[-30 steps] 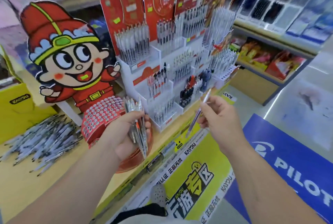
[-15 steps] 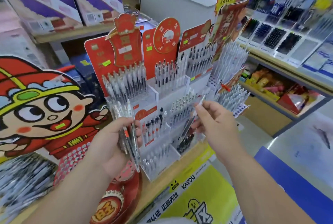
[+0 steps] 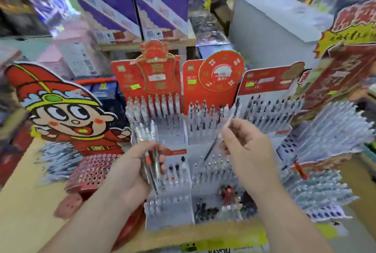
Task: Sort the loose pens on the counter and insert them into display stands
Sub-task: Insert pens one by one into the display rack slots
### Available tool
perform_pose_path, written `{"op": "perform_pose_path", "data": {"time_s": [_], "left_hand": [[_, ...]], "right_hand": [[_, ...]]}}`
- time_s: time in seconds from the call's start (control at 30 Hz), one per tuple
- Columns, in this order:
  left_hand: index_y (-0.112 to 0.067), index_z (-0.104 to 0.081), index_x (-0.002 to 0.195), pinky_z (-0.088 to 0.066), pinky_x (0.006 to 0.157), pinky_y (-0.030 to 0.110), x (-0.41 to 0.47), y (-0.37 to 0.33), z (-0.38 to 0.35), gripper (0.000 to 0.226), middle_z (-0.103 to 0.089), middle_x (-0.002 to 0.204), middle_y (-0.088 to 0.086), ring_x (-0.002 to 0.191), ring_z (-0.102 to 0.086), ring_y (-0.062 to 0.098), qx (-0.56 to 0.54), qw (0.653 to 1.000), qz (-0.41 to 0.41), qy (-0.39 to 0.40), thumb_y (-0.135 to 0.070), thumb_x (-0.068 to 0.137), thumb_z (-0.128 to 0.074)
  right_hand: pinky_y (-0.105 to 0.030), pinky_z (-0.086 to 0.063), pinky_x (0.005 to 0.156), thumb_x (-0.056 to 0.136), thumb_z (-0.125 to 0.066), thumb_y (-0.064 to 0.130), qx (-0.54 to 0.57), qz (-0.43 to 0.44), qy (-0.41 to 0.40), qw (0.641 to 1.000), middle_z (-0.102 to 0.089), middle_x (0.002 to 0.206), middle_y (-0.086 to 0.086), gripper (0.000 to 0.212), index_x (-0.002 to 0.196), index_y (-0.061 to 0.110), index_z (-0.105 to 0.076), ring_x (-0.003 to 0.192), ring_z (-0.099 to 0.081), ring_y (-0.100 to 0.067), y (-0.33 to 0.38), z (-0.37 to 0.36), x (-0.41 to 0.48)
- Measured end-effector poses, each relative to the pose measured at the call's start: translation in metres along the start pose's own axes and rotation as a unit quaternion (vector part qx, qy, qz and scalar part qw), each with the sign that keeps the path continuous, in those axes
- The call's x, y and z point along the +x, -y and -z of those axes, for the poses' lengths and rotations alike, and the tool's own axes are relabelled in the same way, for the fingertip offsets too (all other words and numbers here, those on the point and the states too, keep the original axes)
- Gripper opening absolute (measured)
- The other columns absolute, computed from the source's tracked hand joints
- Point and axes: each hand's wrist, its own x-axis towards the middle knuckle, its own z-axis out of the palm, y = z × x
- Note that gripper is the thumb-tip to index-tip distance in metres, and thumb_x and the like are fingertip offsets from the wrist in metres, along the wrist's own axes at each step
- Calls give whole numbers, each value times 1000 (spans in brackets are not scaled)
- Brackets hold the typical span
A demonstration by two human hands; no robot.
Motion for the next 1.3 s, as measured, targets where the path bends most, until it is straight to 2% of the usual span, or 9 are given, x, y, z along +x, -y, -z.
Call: {"op": "perform_pose_path", "data": {"time_s": [0.07, 0.2, 0.33, 0.5, 0.63, 0.73, 0.93, 1.17, 1.3], "left_hand": [[-3, -57, 101, -49, 44, 29, -2, -1, 3, 31, -58, 67, 8, 52, -54, 17, -28, 999, -22, -30, -20, 78, -69], [-2, -59, 93, -50, 44, 27, -10, -3, 10, 16, -55, 70, 7, 56, -50, 16, -61, 994, -69, -61, -18, 94, -60], [-5, -63, 81, -50, 44, 26, -12, -13, 25, 22, -53, 64, 7, 52, -49, 17, -62, 991, -77, -91, -20, 95, -58], [-6, -63, 92, -51, 47, 27, 2, -27, 52, 11, -58, 65, 6, 54, -53, 18, -36, 993, -91, -66, -17, 93, -61], [-6, -62, 99, -51, 49, 29, 17, -34, 68, 13, -60, 68, 6, 53, -55, 18, -52, 996, -68, -40, -16, 91, -65], [-5, -61, 100, -50, 46, 26, 27, -32, 80, 14, -57, 67, 7, 51, -52, 18, -70, 997, -35, -21, -15, 91, -65], [-5, -64, 98, -50, 43, 27, 38, -32, 95, 29, -62, 70, 7, 50, -54, 17, -75, 997, -24, 2, -19, 73, -70], [-5, -57, 112, -51, 44, 30, 47, -27, 105, 45, -62, 69, 9, 51, -55, 19, -79, 997, -11, 8, -21, 73, -72], [-6, -57, 115, -50, 44, 31, 48, -27, 104, 51, -64, 70, 8, 51, -57, 18, -95, 995, -10, -5, -22, 69, -73]], "right_hand": [[-52, -56, 74, 98, -62, 25, 6, 22, 32, 999, -66, 76, 0, 13, 87, 25, -68, 76, -65, -26, 1, -1, 16], [-50, -56, 77, 98, -63, 25, -12, 74, 86, 993, -68, 81, 3, 10, 89, 27, -67, 80, -67, -20, 5, -19, 39], [-44, -57, 78, 99, -61, 23, -42, 115, 131, 984, -69, 83, 5, 9, 92, 27, -66, 82, -68, -16, 17, -44, 51], [-34, -55, 73, 98, -64, 20, -93, 141, 97, 981, -69, 79, 5, 12, 87, 25, -66, 78, -67, -12, 25, -80, 58], [-39, -53, 73, 99, -62, 22, -136, 135, 77, 978, -69, 80, 3, 11, 89, 21, -66, 80, -67, -17, 24, -104, 61], [-40, -53, 75, 100, -61, 24, -164, 128, 69, 976, -68, 80, 3, 14, 86, 26, -63, 82, -67, -17, 18, -119, 61], [-49, -53, 73, 101, -59, 27, -211, 139, 54, 966, -65, 78, -4, 21, 80, 26, -56, 84, -68, -26, 11, -135, 62], [-38, -50, 69, 99, -60, 25, -313, 160, 86, 932, -63, 75, -1, 22, 80, 14, -58, 74, -60, -17, 11, -146, 66], [-27, -47, 67, 99, -61, 25, -341, 142, 88, 925, -63, 77, 8, 19, 81, 22, -56, 75, -60, -9, 8, -153, 64]]}}
